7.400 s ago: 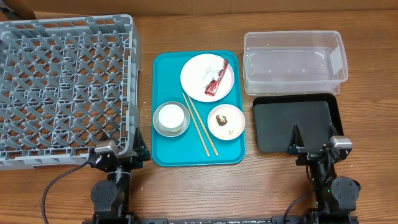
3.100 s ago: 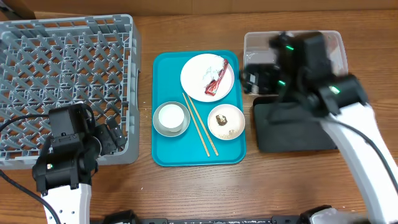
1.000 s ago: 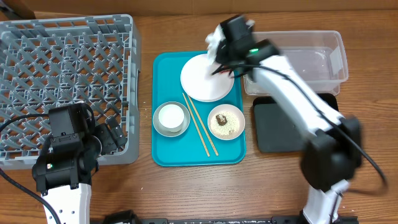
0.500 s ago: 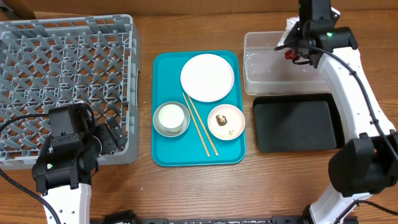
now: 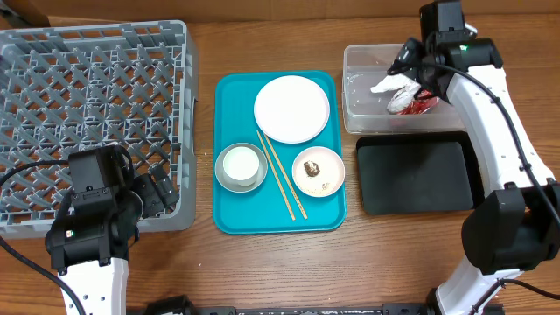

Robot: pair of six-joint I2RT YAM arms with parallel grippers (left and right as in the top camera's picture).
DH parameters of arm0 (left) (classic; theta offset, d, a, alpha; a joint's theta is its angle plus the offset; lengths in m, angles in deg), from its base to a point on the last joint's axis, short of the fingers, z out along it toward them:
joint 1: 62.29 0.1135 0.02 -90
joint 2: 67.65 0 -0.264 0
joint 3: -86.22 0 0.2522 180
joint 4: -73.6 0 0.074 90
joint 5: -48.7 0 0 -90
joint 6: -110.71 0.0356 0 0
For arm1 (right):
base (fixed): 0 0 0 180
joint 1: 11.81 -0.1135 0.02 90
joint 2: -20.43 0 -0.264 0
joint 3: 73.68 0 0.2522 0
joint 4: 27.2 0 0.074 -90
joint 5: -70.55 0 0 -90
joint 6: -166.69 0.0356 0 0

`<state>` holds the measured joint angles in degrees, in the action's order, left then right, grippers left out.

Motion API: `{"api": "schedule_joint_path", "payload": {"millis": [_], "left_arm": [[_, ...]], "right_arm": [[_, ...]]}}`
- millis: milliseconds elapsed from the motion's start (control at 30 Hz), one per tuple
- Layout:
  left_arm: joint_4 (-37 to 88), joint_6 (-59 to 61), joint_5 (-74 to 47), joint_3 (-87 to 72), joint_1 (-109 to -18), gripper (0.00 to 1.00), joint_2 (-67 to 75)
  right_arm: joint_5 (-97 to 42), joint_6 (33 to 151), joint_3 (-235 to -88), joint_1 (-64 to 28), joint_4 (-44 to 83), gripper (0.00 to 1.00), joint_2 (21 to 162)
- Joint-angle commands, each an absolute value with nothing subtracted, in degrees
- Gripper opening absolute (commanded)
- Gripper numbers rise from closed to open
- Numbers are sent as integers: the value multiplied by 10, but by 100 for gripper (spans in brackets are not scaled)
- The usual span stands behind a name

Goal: Sort waste into correct bins and load items into the dishwasher
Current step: 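Carry the wrapper and tissue right and drop into the clear bin, then grasp the small bowl with rice scraps using the right gripper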

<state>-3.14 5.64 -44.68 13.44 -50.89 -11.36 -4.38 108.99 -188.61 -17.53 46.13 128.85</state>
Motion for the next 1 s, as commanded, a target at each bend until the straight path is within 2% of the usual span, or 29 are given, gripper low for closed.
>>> {"api": "schedule_joint_path", "payload": {"millis": [0, 100, 367, 633, 800, 967], "left_arm": [[-29, 48, -438, 121, -507, 100, -114], [-29, 48, -438, 121, -507, 100, -114], [-29, 49, -438, 121, -507, 100, -114], [-29, 49, -438, 121, -507, 100, -114], [-29, 48, -438, 121, -507, 100, -114], [-34, 48, -436, 121, -507, 100, -114]], "right_arm": [[-84, 1042, -1910, -176, 497, 100, 1218], [-130, 999, -1910, -176, 552, 100, 1179], [-180, 981, -1864, -176, 672, 100, 1076], [-366, 855, -1708, -209, 606, 100, 970], [-376, 856, -1639, -279, 554, 92, 980], [-339, 884, -1619, -405, 463, 85, 1044]]}}
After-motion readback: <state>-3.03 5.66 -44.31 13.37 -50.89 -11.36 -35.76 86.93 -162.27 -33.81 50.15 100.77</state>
